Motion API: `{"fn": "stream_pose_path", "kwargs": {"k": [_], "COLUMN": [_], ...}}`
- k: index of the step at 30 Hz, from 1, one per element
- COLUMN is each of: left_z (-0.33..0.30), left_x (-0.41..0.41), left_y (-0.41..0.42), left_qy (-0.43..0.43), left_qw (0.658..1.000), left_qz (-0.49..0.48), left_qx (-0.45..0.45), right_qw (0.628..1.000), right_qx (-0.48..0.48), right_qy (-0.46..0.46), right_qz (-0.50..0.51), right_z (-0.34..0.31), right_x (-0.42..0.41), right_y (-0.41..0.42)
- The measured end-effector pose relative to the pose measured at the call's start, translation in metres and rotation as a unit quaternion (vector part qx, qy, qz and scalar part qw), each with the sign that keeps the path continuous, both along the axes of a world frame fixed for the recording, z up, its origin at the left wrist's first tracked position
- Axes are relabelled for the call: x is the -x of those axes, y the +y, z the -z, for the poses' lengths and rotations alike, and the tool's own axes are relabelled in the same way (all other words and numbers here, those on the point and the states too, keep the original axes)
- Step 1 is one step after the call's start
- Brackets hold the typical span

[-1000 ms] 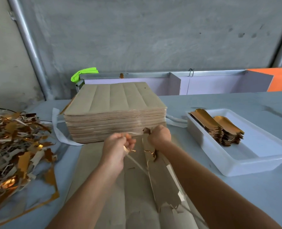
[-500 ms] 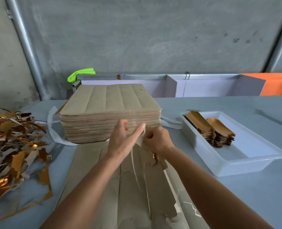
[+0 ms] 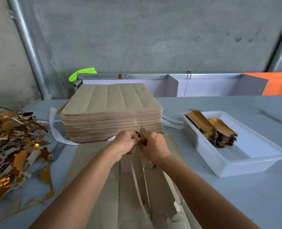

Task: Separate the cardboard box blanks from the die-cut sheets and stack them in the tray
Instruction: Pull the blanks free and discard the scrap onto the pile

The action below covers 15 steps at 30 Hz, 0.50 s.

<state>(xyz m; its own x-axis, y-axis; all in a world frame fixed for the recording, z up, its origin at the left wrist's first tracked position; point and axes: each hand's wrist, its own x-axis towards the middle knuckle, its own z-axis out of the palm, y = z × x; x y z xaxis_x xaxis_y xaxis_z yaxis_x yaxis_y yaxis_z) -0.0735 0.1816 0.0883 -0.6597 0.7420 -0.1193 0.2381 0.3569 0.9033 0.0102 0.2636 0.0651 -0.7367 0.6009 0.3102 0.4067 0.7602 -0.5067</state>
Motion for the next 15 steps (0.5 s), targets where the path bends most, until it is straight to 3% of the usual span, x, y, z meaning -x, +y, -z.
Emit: {"fn": "stream_pose_path", "kwargs": {"k": [2, 4, 7, 10, 12, 15], "left_z": [-0.003, -0.008, -0.012, -0.001, 0.015, 0.044], "left_x": [0.001, 0.006, 0.024, 0.043, 0.046, 0.036], "left_y": [0.002, 0.002, -0.003, -0.01, -0.016, -0.021], "left_qy": [0.027, -0.046, -0.219, -0.295, -0.226, 0.075], "left_qw": [0.998, 0.982, 0.909, 0.838, 0.869, 0.951], "left_qz": [-0.037, -0.096, -0.212, -0.301, -0.322, -0.265], "left_qx": [-0.053, -0.155, -0.285, -0.347, -0.301, -0.138], "right_qw": [1.0, 0.999, 0.999, 0.989, 0.96, 0.914], "right_qx": [-0.003, -0.01, 0.021, 0.122, 0.22, 0.317], "right_qy": [-0.021, -0.036, -0.014, 0.084, 0.149, 0.205], "right_qz": [-0.003, -0.011, -0.023, 0.032, 0.092, 0.146], "right_z": [0.002, 0.004, 0.002, 0.003, 0.007, 0.015], "right_x": [0.002, 0.001, -0.005, -0.014, -0.02, -0.023], "right_y": [-0.003, -0.005, -0.003, 0.01, 0.022, 0.03]}}
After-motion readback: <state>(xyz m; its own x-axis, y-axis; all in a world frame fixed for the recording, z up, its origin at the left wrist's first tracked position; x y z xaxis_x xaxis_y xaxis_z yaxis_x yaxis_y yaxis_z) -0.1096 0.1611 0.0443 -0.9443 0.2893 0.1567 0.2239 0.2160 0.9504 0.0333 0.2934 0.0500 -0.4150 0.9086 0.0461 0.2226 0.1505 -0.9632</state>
